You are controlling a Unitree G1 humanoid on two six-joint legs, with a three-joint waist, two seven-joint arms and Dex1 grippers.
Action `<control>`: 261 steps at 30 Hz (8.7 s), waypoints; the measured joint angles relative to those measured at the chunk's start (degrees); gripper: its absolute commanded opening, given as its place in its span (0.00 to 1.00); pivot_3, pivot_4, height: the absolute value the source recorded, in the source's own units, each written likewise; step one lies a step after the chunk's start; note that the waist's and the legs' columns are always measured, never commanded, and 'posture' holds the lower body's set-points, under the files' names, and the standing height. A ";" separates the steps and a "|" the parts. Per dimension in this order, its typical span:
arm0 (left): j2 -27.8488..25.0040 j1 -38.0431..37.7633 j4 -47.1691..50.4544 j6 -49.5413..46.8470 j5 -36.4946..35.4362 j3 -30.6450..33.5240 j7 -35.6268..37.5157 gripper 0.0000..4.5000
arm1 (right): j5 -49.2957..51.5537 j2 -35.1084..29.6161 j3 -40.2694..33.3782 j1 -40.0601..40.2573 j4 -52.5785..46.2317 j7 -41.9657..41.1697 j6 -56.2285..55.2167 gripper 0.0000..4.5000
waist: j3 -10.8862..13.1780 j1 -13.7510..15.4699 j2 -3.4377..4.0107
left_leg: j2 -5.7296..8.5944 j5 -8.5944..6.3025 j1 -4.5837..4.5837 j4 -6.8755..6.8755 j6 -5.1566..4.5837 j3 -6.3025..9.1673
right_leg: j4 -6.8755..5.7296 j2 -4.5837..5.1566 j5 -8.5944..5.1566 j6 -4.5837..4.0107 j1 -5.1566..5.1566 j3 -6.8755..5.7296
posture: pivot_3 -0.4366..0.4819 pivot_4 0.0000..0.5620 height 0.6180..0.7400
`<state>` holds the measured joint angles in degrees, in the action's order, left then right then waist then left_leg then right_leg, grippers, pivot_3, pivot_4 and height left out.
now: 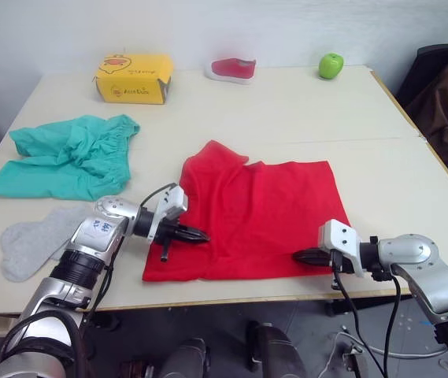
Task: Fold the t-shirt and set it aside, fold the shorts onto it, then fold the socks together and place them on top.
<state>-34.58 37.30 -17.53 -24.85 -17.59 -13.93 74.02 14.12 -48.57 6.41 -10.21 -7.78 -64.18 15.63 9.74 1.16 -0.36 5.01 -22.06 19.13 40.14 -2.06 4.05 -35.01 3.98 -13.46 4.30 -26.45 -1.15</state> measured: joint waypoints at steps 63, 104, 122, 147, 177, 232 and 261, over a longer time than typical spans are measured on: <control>-22.50 -24.81 17.99 4.03 0.26 8.62 -0.60 0.01 | 0.34 -11.65 -22.92 19.61 10.24 1.06 -7.14 0.00 | -0.10 0.29 0.64 | -0.51 -0.37 -0.98 -0.57 -0.10 -0.03 | 0.88 -0.45 -0.03 -0.04 1.15 0.08 | 0.48 0.27 1.00; -20.39 -29.40 26.70 15.85 6.92 8.37 -3.20 0.00 | -9.38 -15.30 -15.89 15.05 14.78 -3.30 -34.05 0.00 | 0.05 0.18 0.84 | -0.61 -0.36 -1.01 -0.88 -0.03 -0.16 | 1.01 -0.56 -0.04 -0.10 1.04 0.11 | 0.48 0.27 1.00; -23.91 -38.48 32.50 14.33 3.40 10.99 -1.66 0.00 | -2.79 -19.69 -20.95 26.75 8.99 -12.22 -31.66 0.00 | 0.06 0.35 0.84 | -0.68 -0.39 -0.94 -0.95 -0.04 -0.15 | 1.09 -0.59 -0.08 -0.16 0.99 0.08 | 0.48 0.27 1.00; -25.00 -45.48 37.66 4.02 -2.73 15.14 -1.94 0.57 | 0.57 -19.85 -23.88 26.65 8.19 -14.96 -25.18 0.62 | 0.07 0.33 0.85 | -0.69 -0.38 -0.98 -0.95 -0.02 -0.15 | 0.99 -0.59 -0.07 -0.23 0.99 0.09 | 0.48 0.27 1.00; -1.07 26.55 -39.14 1.84 6.92 6.02 -15.21 0.99 | -1.50 -0.11 2.84 -47.49 46.70 2.80 22.07 1.00 | 0.19 -0.39 0.72 | -0.35 -0.18 1.34 0.64 0.30 -0.31 | -0.51 -0.44 0.11 -0.24 -1.35 0.00 | 0.48 0.27 1.00; 0.98 13.56 -41.14 61.84 24.74 9.46 -22.60 0.00 | -28.23 -1.86 1.50 -28.40 50.81 24.56 -47.06 0.01 | 0.17 -1.34 0.73 | -0.25 -0.18 1.24 0.89 0.31 -0.45 | -0.85 -0.37 0.11 -0.23 -1.38 0.17 | 0.48 0.27 1.00; -10.59 13.03 -50.67 95.08 56.40 -9.62 -67.10 0.22 | -63.00 -12.28 18.40 -29.62 61.52 68.95 -78.44 0.36 | -0.01 -1.43 0.62 | -0.33 0.11 -1.12 -1.02 -0.22 -1.66 | -0.01 -0.58 0.24 0.03 0.27 1.32 | 0.48 0.27 1.00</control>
<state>-45.17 50.33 -68.20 70.22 38.81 -23.55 6.92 -48.87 -60.84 24.81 -39.83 53.73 4.77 -62.81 9.73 -0.27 0.26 4.68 -21.96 18.01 39.12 -2.28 2.39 -35.02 3.40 -13.22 4.33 -26.18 0.17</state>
